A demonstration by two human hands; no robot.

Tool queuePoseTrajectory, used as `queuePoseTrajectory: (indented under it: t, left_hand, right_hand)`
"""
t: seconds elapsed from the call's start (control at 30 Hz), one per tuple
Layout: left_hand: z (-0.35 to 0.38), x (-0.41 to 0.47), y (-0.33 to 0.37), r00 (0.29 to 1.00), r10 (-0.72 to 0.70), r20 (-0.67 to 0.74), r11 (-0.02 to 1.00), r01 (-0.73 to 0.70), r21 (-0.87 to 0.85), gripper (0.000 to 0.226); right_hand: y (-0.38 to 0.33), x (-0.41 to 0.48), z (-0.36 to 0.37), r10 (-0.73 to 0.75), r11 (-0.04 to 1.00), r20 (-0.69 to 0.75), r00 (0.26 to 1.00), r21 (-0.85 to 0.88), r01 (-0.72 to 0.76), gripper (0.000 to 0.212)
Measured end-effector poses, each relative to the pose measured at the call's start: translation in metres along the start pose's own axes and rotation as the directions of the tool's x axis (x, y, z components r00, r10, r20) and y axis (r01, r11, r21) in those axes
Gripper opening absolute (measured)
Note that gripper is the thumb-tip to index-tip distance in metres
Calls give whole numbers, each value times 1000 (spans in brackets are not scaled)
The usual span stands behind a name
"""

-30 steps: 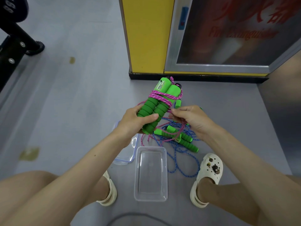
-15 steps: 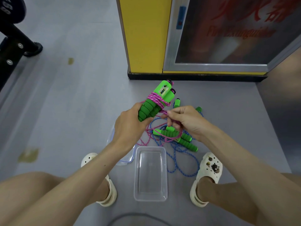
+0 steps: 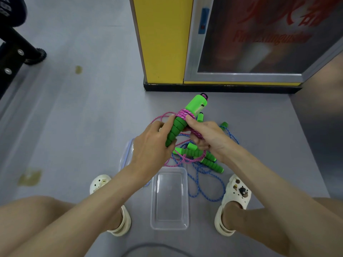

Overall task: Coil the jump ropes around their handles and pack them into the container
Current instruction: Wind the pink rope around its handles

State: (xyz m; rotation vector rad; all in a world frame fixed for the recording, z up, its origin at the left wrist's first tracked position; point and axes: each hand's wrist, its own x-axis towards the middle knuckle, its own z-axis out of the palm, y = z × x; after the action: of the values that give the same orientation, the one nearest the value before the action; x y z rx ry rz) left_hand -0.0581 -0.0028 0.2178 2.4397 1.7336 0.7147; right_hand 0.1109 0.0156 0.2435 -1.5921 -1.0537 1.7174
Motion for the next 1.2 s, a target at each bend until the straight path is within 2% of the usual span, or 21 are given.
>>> queuePoseTrajectory:
  t: [0.07, 0.2, 0.27, 0.3, 0.33, 0.4, 0.47, 0.5, 0.57, 0.67, 0.87, 0.97, 1.03, 1.13, 1.2]
  left_hand:
    - [2, -2, 1, 999, 24, 28, 1000, -24, -9, 70]
    - [3, -3, 2, 990, -4, 142, 998, 13, -62, 74]
    - [-2, 1, 5, 962, -84, 258, 975, 133, -177, 73]
    - [-5, 4, 8, 931, -151, 331, 922, 253, -293, 71]
    - [-8, 8, 10, 886, -222, 408, 809, 400, -430, 68]
    - [-14, 13, 10, 762, -318, 564, 445, 645, -621, 55]
    - [-20, 16, 8, 607, -285, 742, 139, 792, -594, 45]
    - [-22, 16, 8, 555, -225, 801, 49, 827, -560, 41]
    - [-23, 14, 7, 530, -152, 834, -24, 842, -539, 34]
    - [-23, 17, 4, 567, -232, 790, -24, 809, -588, 32]
    - [-20, 19, 0, 623, -370, 689, 156, 773, -614, 27]
    - [-19, 19, -3, 652, -431, 623, 237, 748, -619, 26]
    - [-17, 19, -6, 690, -461, 557, 333, 717, -613, 33]
    - [-13, 18, -10, 790, -473, 391, 586, 613, -529, 36]
    - [-14, 18, -11, 824, -474, 312, 696, 567, -441, 40]
  right_hand:
    - [0, 1, 1, 13, 1000, -58, 998, 18, -12, 66]
    - [3, 2, 3, 44, 999, -126, 991, 20, -42, 51]
    - [3, 3, 2, 51, 998, -138, 989, 43, -45, 47]
    - [3, 3, 2, 52, 997, -137, 989, 56, -45, 46]
    - [3, 3, 2, 52, 997, -131, 990, 67, -44, 45]
    - [3, 3, 2, 40, 995, -98, 994, 94, -31, 46]
    - [3, 2, 2, 18, 993, -61, 998, 115, -11, 46]
    - [3, 2, 3, 9, 993, -49, 999, 120, -3, 47]
    - [3, 2, 3, -6, 992, -30, 1000, 126, 10, 49]
    - [4, 1, 2, -18, 994, -20, 1000, 112, 20, 50]
    - [9, 1, 1, -48, 998, -39, 998, 26, 49, 43]
    - [12, 2, 1, -46, 997, -33, 998, -61, 44, 32]
    - [13, 3, 3, -54, 993, -46, 997, -111, 49, 28]
    - [12, 3, 4, -81, 986, -85, 993, -150, 68, 25]
    - [12, 3, 5, -94, 985, -87, 992, -151, 80, 22]
